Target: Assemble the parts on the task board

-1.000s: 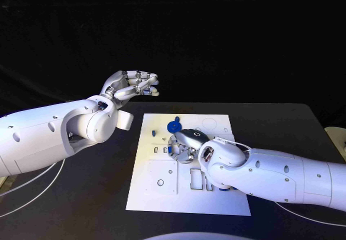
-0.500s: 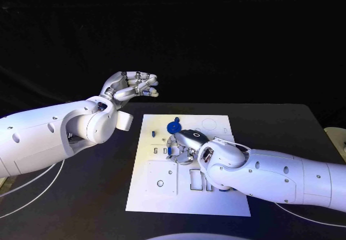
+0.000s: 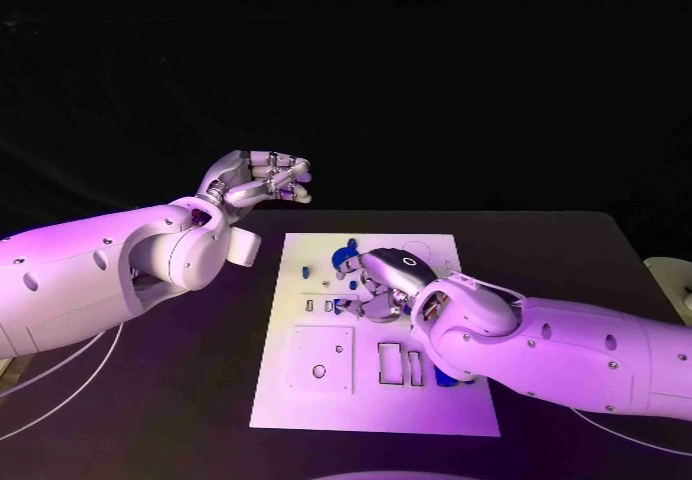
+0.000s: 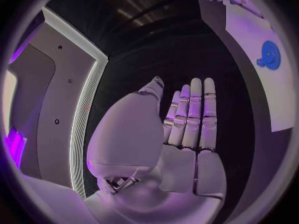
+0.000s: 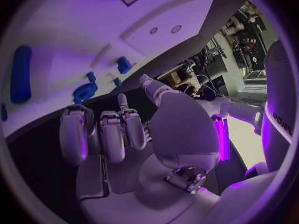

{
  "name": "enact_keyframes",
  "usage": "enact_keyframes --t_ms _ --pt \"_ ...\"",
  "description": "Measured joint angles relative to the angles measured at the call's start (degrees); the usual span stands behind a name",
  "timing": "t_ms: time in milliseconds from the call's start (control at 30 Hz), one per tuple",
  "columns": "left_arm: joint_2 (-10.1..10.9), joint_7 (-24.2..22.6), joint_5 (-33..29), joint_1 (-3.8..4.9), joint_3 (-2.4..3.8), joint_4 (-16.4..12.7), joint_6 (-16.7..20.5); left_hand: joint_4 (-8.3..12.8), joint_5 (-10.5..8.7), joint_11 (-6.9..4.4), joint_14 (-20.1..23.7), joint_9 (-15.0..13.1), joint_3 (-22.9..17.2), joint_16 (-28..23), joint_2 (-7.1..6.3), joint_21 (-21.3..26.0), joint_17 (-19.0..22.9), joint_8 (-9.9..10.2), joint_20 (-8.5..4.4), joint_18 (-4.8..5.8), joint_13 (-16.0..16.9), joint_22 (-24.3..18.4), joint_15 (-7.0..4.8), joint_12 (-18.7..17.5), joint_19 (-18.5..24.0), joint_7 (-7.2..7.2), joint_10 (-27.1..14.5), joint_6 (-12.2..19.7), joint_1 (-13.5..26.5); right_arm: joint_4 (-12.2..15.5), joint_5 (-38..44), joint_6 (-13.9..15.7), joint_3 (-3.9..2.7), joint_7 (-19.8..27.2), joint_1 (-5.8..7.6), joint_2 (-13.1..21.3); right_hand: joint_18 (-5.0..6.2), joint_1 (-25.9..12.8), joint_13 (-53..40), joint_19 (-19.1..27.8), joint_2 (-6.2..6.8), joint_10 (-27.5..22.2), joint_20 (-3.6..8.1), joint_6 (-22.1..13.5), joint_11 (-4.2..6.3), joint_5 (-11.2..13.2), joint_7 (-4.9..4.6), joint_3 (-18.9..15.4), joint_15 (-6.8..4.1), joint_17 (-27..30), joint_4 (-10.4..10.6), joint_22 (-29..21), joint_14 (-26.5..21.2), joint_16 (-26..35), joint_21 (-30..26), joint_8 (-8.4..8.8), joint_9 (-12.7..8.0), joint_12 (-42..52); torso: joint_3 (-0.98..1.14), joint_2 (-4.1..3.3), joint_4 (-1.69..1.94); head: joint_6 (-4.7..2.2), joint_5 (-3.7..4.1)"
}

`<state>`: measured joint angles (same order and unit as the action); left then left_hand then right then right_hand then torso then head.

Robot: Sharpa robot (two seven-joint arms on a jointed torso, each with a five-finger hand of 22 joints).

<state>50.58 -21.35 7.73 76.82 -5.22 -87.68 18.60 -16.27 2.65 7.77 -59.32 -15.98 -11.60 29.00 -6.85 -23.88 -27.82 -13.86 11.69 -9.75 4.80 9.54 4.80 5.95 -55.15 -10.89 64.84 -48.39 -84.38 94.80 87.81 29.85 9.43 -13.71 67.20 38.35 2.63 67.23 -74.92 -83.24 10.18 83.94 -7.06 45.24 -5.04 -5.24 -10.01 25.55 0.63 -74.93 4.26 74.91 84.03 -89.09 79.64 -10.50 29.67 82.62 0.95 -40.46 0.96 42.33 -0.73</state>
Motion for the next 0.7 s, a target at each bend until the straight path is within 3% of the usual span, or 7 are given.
enact_keyframes --t_ms 233,333,400,433,467,533,700 --pt "-0.24 10.02 7.28 0.0 0.0 2.21 -4.05 0.2 0.0 -3.03 -15.03 -1.69 3.42 14.65 2.36 -8.01 -9.19 -3.14 -4.36 0.01 3.81 3.78 -3.78 6.54 -10.75 1.68 9.58 -4.96 10.41 3.13 -12.49 0.26 -0.37 10.54 4.84 7.97 0.0 1.41 0.0 1.22 -1.41 -0.11 0.39 2.64 0.11 -3.45 0.35 0.71 0.0 0.0 -0.7 0.0 0.0 0.66 -2.0 -2.04 1.02 -0.45 -0.21 0.6 -0.31 -0.2 -0.08" --pt "-0.65 16.28 12.18 0.04 0.06 2.94 -7.49 -0.22 0.61 -4.53 -23.29 -4.21 6.71 38.98 4.94 -14.75 -34.25 -6.29 -6.89 0.01 9.53 7.67 -5.83 13.63 -15.02 3.71 11.96 -6.27 18.77 3.79 -20.17 -1.18 -0.46 14.11 6.8 11.28 0.0 1.41 0.0 1.41 -1.41 -0.33 0.59 3.27 0.33 -4.21 0.59 0.71 0.0 0.01 -0.71 -0.01 0.0 0.79 -2.43 -2.9 1.54 -0.67 -0.32 0.99 -0.43 -0.03 0.01" --pt "-1.15 20.93 15.94 0.08 0.09 3.28 -10.03 -0.46 0.66 -5.98 -24.53 -7.51 9.02 50.58 5.84 -24.69 -45.03 -10.01 -8.02 0.02 16.76 18.47 -6.73 21.73 -17.41 4.5 10.16 -5.85 19.81 4.04 -25.28 -2.43 -0.47 15.93 7.92 13.61 0.0 1.41 0.01 1.41 -1.41 -0.33 0.59 3.27 0.33 -4.21 0.59 0.71 0.0 0.01 -0.7 0.0 0.0 0.79 -2.43 -2.9 1.7 -0.67 -0.36 1.25 -0.49 0.12 0.08" --pt "-1.4 22.93 17.58 0.1 0.11 3.38 -11.16 -0.49 0.62 -6.21 -24.65 -8.54 9.54 52.4 6.02 -28.49 -45.96 -11.16 -8.27 0.54 18.76 23.11 -6.85 24.02 -18.7 4.7 9.58 -5.92 19.63 4.02 -27.32 -2.94 -0.49 16.56 8.29 14.42 0.0 1.41 0.01 1.41 -1.41 -0.33 0.59 3.27 0.33 -4.21 0.59 0.71 0.0 0.01 -0.71 0.02 0.0 0.79 -2.43 -2.9 1.7 -0.67 -0.37 1.42 -0.5 0.23 0.09" --pt "-1.67 24.92 19.24 0.13 0.12 3.46 -12.3 0.57 0.82 -6.34 -24.76 -13.26 12.36 54.89 7.68 -37.69 -46.72 -15.34 -8.8 2.07 28.47 33.7 -6.97 33.9 -19.83 5.23 3.59 -2.88 19.9 4.0 -29.15 -3.38 -0.52 17.06 8.57 15.05 0.0 1.41 0.01 1.41 -1.41 -0.33 0.59 3.27 0.33 -4.21 0.59 0.71 0.0 0.01 -0.7 0.04 0.0 0.79 -2.43 -2.9 1.7 -0.67 -0.35 1.55 -0.53 0.31 0.09" --pt "-2.26 29.18 22.88 0.35 0.15 3.72 -14.78 -0.4 0.42 -6.61 -24.76 -16.85 14.5 57.03 9.09 -44.73 -47.11 -18.86 -8.75 2.7 38.87 42.79 -6.97 44.29 -20.63 5.38 2.34 -1.67 18.96 3.97 -32.95 -4.52 -0.49 18.09 9.34 16.52 0.0 1.41 0.01 1.41 -1.41 -0.33 0.59 3.27 0.33 -4.21 0.59 0.6 0.0 0.01 -0.6 0.04 0.0 0.79 -2.43 -3.18 1.79 -0.67 -0.36 1.8 -0.55 0.51 0.09" --pt "-4.13 37.47 30.38 1.4 0.15 4.47 -19.76 -0.5 0.42 -7.16 -24.64 -19.45 17.0 58.31 10.29 -50.95 -47.13 -21.32 -9.1 4.05 49.71 52.1 -7.49 54.4 -23.38 5.9 6.66 -2.19 18.71 2.2 -38.93 -6.21 -0.51 19.44 10.25 18.73 0.0 1.41 0.01 1.41 -1.41 -0.53 0.59 3.27 0.53 -4.98 0.59 0.53 0.0 0.01 -0.53 0.04 0.0 0.78 -2.64 -3.22 1.99 -0.88 -0.26 2.43 -0.66 0.99 -0.23"
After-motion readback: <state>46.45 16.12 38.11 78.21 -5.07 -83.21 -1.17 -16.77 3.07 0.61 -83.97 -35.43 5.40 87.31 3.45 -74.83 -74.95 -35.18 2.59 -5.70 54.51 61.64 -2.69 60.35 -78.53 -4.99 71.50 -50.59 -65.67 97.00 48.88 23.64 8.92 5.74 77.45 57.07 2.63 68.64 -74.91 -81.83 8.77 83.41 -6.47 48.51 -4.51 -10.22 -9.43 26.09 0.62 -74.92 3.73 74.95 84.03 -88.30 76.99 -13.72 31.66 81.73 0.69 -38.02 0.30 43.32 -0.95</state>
